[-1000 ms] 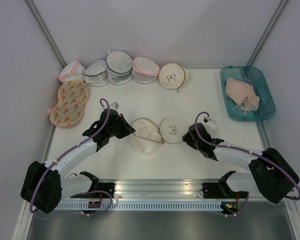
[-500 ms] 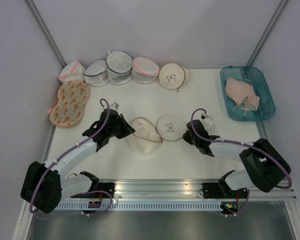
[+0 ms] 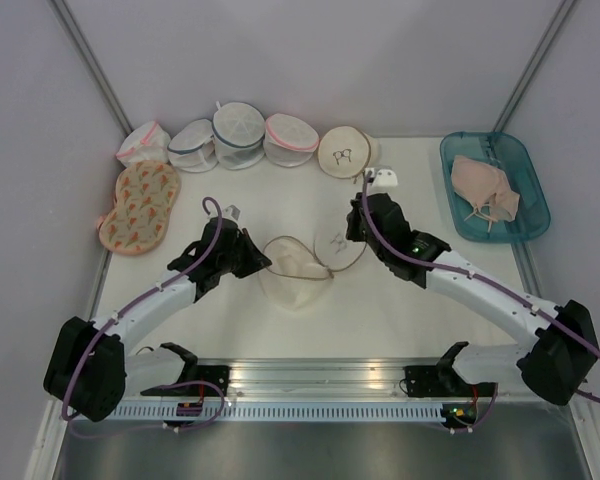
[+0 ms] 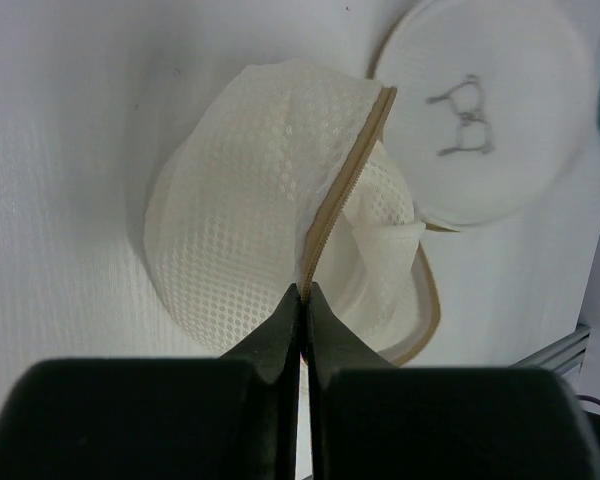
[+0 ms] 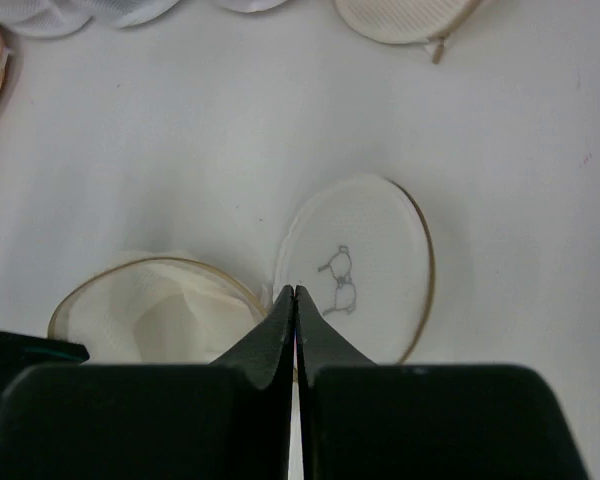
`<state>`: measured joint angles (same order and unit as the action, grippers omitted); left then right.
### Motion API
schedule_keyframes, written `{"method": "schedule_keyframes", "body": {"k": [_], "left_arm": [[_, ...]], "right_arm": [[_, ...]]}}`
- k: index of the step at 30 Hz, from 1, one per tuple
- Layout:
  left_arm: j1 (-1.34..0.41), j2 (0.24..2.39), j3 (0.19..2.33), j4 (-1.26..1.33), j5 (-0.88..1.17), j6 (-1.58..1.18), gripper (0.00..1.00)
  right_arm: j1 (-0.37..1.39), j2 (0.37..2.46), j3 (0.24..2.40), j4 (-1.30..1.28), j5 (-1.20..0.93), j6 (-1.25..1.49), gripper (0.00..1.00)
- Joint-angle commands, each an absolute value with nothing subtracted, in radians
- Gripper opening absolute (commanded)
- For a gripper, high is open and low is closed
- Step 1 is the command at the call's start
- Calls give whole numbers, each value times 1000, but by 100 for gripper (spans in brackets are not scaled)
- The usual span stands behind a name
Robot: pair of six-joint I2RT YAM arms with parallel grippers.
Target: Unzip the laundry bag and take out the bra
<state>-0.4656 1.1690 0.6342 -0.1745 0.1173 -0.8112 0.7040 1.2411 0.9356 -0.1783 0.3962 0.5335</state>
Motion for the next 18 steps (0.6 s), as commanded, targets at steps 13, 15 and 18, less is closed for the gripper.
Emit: {"method": "schedule_keyframes", "body": {"k": [13, 15, 18], "left_arm": [[-459, 1169, 657, -112, 150, -839, 2], [-459, 1166, 655, -112, 153, -839, 2], [-459, 1160, 653, -118, 150, -833, 2]], "right_arm": [[1040, 1542, 1187, -391, 666, 346, 11], [947, 1510, 1122, -384, 597, 485, 19], [797, 1424, 952, -255, 485, 580, 37]]}}
